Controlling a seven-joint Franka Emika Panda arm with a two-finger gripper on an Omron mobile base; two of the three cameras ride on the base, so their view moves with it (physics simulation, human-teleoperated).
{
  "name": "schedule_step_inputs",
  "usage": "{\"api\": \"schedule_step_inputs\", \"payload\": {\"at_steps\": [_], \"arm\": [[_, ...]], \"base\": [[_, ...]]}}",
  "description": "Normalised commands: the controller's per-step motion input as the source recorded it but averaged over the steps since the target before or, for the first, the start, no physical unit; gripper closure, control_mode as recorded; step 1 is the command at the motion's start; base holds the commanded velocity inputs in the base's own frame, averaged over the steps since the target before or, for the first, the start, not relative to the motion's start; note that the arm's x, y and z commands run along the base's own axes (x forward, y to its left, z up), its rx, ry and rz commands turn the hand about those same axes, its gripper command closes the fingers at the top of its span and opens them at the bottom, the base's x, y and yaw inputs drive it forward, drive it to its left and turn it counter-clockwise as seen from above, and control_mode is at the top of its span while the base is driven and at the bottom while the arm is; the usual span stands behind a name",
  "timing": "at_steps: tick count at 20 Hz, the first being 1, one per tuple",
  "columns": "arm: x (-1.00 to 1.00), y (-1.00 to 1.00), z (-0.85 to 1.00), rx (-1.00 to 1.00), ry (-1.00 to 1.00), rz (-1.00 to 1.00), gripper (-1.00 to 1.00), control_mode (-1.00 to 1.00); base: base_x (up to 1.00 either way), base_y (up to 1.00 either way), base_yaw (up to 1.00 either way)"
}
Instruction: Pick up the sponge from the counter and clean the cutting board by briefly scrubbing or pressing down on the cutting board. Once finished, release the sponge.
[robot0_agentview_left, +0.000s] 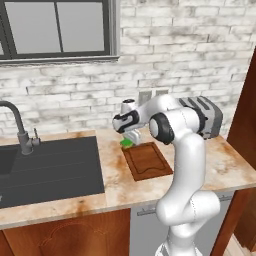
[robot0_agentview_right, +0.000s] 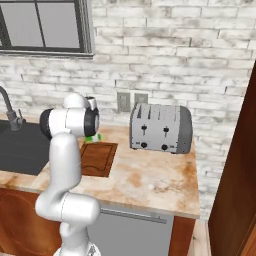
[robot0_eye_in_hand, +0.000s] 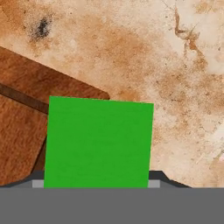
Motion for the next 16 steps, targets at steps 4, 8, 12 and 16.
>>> {"api": "schedule_step_inputs", "payload": {"at_steps": [4,8,12,16], "arm": [[-0.22,0.34,-0.08,0.00,0.00,0.14,1.00,-1.00],[-0.57,0.02,-0.12,0.00,0.00,0.01,1.00,-1.00],[-0.67,-0.04,-0.09,0.00,0.00,0.00,1.00,-1.00],[-0.70,-0.11,-0.12,0.00,0.00,0.00,1.00,-1.00]], "base": [[0.00,0.00,0.00],[0.00,0.00,0.00],[0.00,0.00,0.00],[0.00,0.00,0.00]]}}
